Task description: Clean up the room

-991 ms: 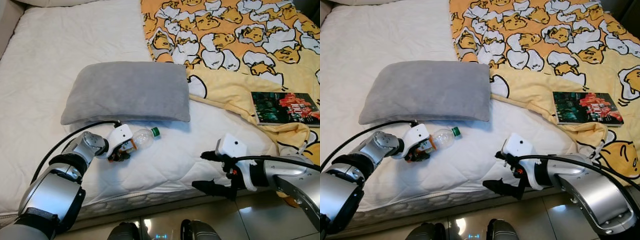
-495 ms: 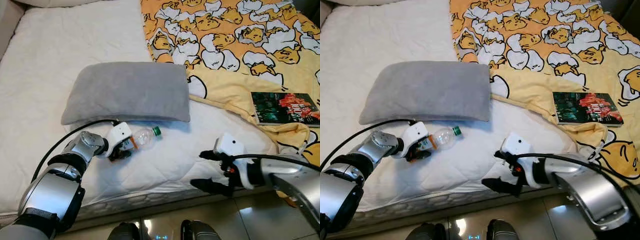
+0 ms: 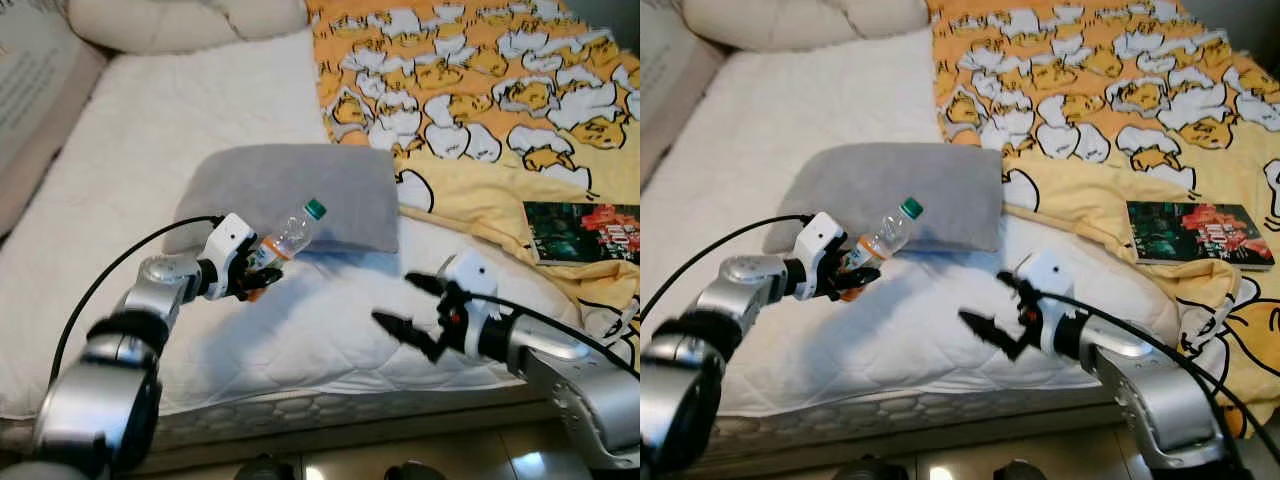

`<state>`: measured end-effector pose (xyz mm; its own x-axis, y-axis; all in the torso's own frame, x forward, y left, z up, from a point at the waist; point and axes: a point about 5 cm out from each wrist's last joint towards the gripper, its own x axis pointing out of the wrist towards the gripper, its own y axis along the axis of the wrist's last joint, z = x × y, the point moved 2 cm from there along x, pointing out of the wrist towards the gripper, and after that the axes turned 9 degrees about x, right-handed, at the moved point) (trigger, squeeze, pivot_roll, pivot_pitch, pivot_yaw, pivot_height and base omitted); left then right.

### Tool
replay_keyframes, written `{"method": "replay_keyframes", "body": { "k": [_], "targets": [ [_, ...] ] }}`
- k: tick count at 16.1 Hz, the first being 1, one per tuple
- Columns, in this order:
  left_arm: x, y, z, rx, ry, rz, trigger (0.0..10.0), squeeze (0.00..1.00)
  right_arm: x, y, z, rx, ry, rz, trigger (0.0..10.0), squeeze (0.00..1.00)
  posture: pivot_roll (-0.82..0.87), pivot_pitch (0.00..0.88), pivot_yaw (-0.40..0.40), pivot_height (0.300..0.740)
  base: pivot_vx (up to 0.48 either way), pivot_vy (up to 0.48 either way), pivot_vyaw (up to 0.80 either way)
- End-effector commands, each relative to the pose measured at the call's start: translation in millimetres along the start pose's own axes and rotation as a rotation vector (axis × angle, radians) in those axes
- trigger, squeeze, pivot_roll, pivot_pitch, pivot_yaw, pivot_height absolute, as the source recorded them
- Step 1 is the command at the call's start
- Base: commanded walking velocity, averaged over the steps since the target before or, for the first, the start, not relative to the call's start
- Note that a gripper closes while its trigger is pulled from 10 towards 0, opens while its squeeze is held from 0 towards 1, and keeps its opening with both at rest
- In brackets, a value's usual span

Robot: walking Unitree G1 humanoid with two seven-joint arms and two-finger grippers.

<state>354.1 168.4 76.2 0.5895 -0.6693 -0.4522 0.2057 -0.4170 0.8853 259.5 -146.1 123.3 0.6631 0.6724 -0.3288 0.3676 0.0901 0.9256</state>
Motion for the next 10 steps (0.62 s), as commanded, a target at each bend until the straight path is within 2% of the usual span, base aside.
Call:
{"method": "replay_keyframes", "body": {
  "k": [1, 2, 3, 4, 5, 6, 8, 10],
  "targets": [
    [-1.9, 3, 1.6, -0.035, 0.008, 0.046, 0.0, 0.0, -0.6, 2, 7.7, -0.021, -0.064, 0.035, 10.0, 0.0, -0.08, 0.0, 0.096, 0.74, 0.0, 0.0, 0.0],
    [-2.8, 5, 5.4, -0.035, 0.027, 0.08, 0.0, 0.0, 1.4, 2, 10.9, -0.03, -0.107, 0.05, 10.0, 0.0, -0.07, 0.0, 0.088, 0.74, 0.0, 0.0, 0.0],
    [-7.0, 12, 13.3, -0.035, 0.13, 0.154, 0.0, 0.0, 6.2, 1, 14.9, -0.01, -0.186, 0.101, 10.0, 0.0, -0.05, 0.0, 0.074, 0.74, 0.0, 0.0, 0.0],
    [-10.2, 16, 16.2, -0.032, 0.186, 0.182, 3.1, 0.0, 8.3, 0, 15.7, -0.007, -0.213, 0.117, 10.0, 0.0, -0.05, 0.0, 0.072, 0.74, 0.0, 0.0, 0.0],
    [-16.9, 23, 19.8, -0.04, 0.293, 0.222, 5.6, 0.0, 11.3, -1, 16.5, 0.011, -0.265, 0.153, 10.0, 0.0, -0.04, 0.0, 0.064, 0.74, 0.0, 0.0, 0.0],
    [-24.1, 26, 25.2, -0.09, 0.383, 0.219, 10.0, 0.0, 14.3, -3, 14.7, 0.092, -0.289, 0.196, 10.0, 0.0, -0.01, 0.0, 0.051, 0.74, 0.0, 0.0, 0.43],
    [-33.2, 32, 33.6, -0.135, 0.481, 0.232, 10.0, 0.0, 18.0, -6, 10.6, 0.167, -0.304, 0.239, 10.0, 0.0, 0.01, 0.0, 0.044, 0.74, 0.0, 0.0, 0.8],
    [-41.3, 40, 49.4, -0.142, 0.518, 0.246, 10.0, 0.0, 22.9, -10, 6.0, 0.201, -0.318, 0.259, 10.0, 0.0, 0.02, 0.0, 0.041, 0.74, 0.0, 0.0, 0.8]
  ]
}}
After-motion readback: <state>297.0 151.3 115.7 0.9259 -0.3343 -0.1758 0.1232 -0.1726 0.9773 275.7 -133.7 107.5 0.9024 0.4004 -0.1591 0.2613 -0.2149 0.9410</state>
